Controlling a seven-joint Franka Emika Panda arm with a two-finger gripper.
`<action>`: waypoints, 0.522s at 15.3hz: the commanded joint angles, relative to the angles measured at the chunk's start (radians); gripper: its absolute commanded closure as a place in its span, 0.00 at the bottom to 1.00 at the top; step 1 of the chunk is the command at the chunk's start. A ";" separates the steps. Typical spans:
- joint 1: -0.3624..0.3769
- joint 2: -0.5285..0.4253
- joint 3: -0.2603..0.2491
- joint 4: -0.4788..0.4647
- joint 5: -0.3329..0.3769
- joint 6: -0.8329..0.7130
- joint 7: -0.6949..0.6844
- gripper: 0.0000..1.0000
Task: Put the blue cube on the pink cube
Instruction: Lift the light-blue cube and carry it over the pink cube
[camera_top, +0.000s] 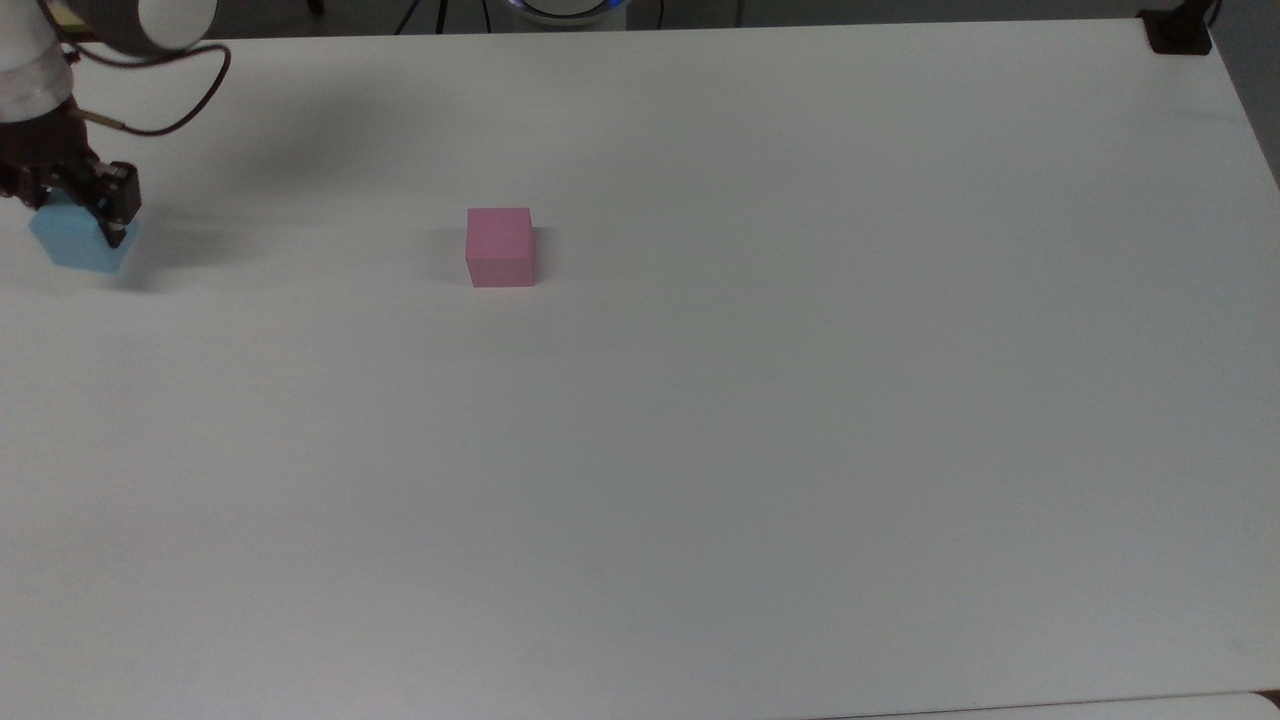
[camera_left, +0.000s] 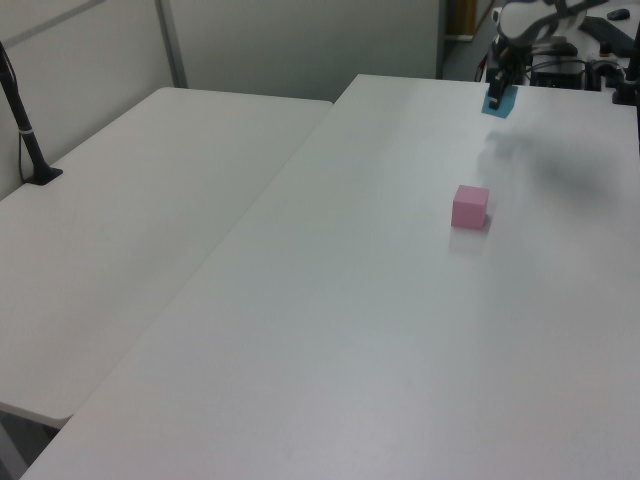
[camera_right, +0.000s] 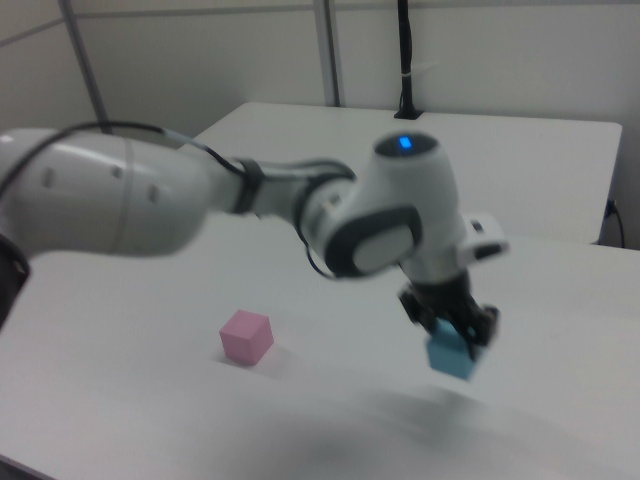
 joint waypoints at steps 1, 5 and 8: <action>0.008 -0.191 0.121 -0.042 0.013 -0.216 0.061 0.55; 0.022 -0.272 0.261 -0.047 0.011 -0.367 0.226 0.54; 0.083 -0.296 0.301 -0.091 0.011 -0.376 0.335 0.54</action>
